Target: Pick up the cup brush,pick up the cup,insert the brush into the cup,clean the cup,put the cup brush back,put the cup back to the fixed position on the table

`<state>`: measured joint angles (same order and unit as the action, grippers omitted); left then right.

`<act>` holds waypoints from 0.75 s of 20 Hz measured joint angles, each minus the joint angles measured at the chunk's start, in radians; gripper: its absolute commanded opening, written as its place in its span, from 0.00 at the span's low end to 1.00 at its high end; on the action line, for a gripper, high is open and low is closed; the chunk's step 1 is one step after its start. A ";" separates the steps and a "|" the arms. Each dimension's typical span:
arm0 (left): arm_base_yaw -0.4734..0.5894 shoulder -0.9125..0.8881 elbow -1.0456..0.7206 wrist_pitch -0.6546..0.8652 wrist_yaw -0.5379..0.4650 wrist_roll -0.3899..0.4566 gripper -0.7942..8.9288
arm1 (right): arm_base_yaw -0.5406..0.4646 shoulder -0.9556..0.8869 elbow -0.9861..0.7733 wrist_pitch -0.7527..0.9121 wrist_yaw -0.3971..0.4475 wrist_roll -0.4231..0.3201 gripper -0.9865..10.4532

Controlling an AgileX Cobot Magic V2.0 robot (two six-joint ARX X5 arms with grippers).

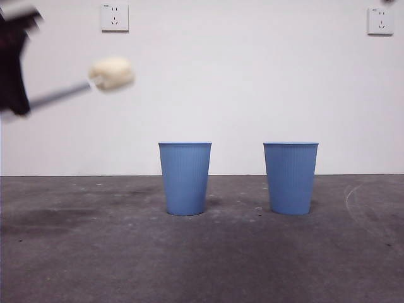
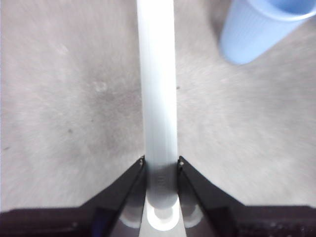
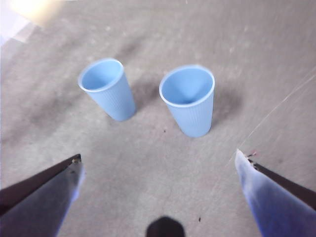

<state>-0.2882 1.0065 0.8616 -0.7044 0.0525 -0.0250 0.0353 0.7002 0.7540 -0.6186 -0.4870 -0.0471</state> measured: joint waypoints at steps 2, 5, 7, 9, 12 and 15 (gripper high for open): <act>0.000 -0.113 0.000 -0.079 0.002 0.003 0.07 | 0.029 0.034 -0.060 0.097 0.000 0.018 0.63; 0.000 -0.254 0.000 -0.175 0.003 0.007 0.07 | 0.099 0.114 -0.144 0.278 0.059 0.038 0.63; 0.000 -0.320 0.000 -0.212 0.002 0.008 0.07 | 0.148 0.179 -0.202 0.404 0.114 0.045 0.63; 0.000 -0.366 0.000 -0.262 0.003 0.009 0.07 | 0.205 0.252 -0.245 0.534 0.188 0.055 0.63; 0.000 -0.394 0.000 -0.336 0.003 0.022 0.07 | 0.274 0.373 -0.277 0.722 0.297 0.059 0.63; 0.000 -0.401 0.000 -0.341 0.003 0.026 0.07 | 0.299 0.502 -0.278 0.855 0.353 0.059 0.63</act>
<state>-0.2882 0.6052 0.8616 -1.0454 0.0551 0.0006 0.3347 1.2022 0.4763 0.2367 -0.1337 0.0116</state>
